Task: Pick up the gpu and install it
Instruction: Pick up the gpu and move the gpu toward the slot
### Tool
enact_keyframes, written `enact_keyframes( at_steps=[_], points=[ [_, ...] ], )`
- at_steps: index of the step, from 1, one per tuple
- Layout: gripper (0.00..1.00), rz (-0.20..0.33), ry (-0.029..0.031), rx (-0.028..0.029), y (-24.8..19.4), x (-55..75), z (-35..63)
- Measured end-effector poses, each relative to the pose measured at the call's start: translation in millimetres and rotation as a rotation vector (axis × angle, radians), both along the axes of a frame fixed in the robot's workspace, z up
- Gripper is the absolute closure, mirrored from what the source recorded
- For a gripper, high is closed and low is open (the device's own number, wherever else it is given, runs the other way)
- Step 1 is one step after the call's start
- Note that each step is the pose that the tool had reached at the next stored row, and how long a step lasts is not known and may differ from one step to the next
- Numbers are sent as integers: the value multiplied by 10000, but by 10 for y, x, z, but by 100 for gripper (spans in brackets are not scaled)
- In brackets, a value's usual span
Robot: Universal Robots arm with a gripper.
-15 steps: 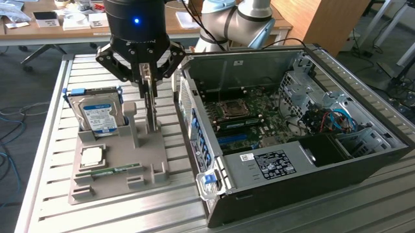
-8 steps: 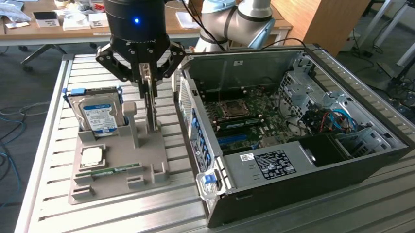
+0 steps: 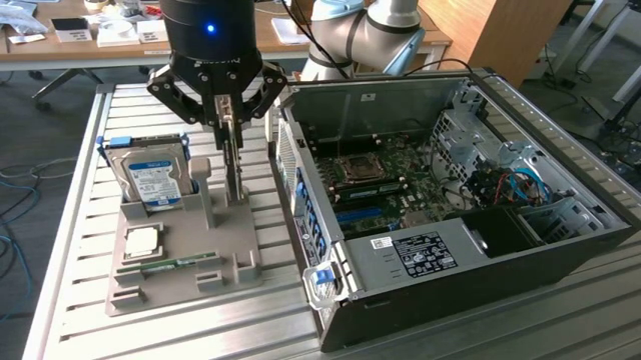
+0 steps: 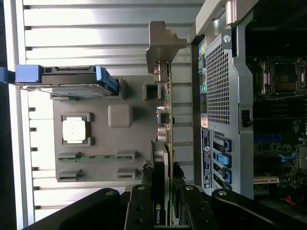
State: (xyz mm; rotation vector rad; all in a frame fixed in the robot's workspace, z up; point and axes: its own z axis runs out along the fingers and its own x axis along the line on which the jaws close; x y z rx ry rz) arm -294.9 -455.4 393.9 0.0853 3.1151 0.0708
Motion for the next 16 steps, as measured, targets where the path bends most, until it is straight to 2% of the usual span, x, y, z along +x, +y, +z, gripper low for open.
enact_keyframes(
  at_steps=[16],
  points=[
    [73,0,1,-1,0,0,61]
  ],
)
